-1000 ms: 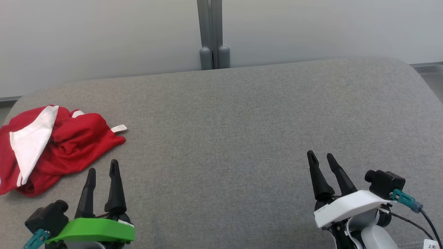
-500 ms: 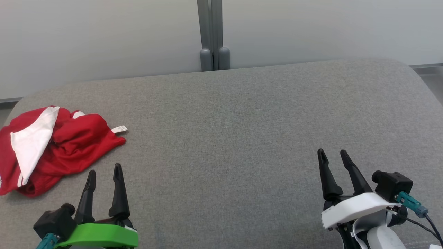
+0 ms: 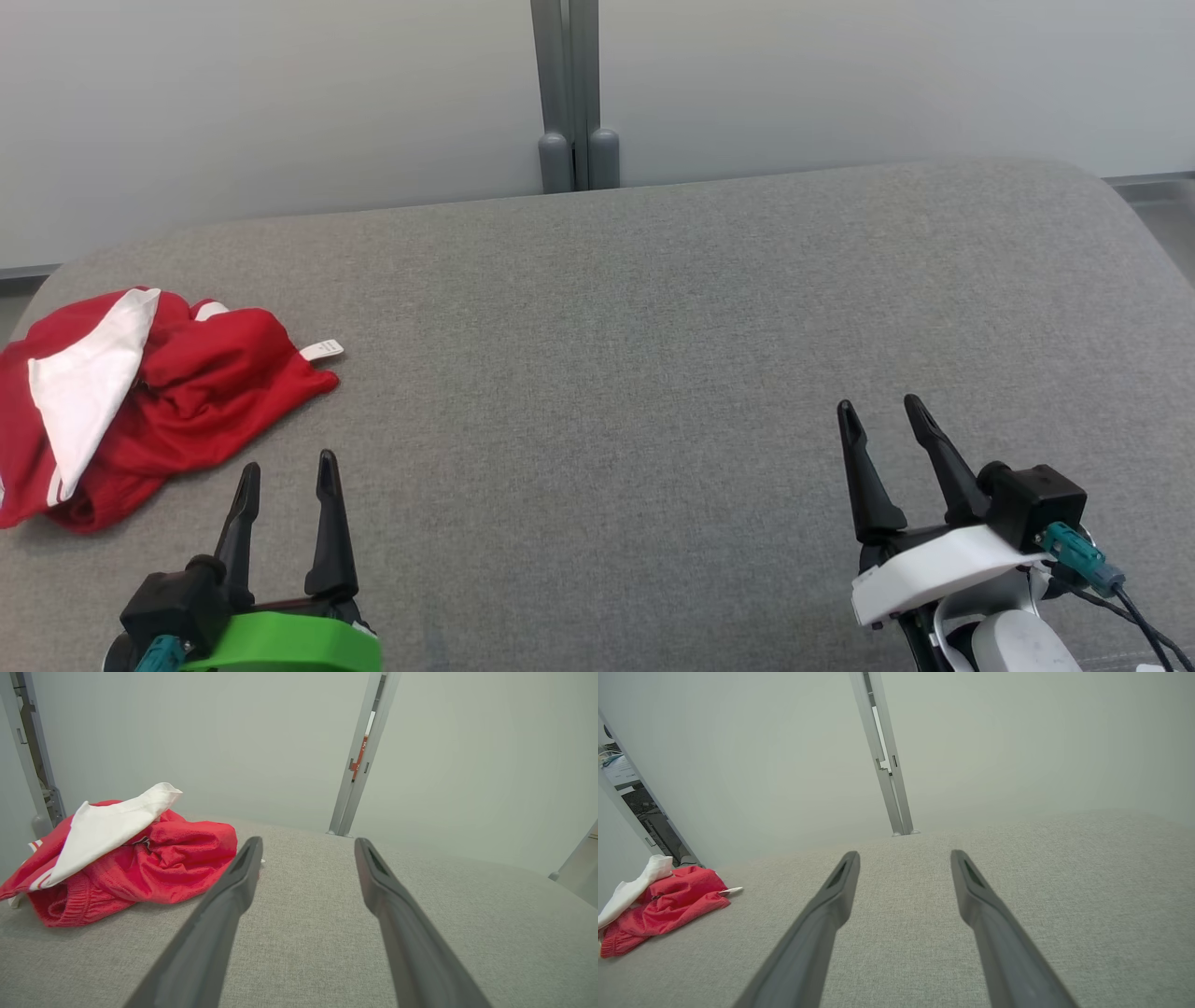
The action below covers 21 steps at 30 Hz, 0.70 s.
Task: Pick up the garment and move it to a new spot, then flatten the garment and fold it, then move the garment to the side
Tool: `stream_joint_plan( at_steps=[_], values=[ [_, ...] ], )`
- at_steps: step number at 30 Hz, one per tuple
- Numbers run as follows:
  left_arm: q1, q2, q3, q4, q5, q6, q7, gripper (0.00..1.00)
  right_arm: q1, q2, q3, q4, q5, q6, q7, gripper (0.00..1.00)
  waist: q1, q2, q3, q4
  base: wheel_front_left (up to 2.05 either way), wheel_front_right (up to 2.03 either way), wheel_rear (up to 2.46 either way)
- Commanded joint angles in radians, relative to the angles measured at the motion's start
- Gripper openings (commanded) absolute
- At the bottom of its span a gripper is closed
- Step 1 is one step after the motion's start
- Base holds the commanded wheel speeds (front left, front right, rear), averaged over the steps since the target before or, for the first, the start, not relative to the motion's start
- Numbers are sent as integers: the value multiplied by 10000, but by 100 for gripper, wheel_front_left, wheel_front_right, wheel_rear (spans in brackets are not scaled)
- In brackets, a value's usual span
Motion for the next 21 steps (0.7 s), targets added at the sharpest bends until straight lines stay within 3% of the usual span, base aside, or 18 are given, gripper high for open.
stream_joint_plan(
  at_steps=[1,21],
  values=[
    [50,85,-14,-89,252,-18,-90,100,29,-51,55,-109,-281,2,-113,100,0,0,-4,-10,0,0,0],
    [285,92,-192,-259,1685,75,-499,100,132,-59,72,192,-1827,2,-507,100,0,0,-114,-104,0,0,0]
  ],
)
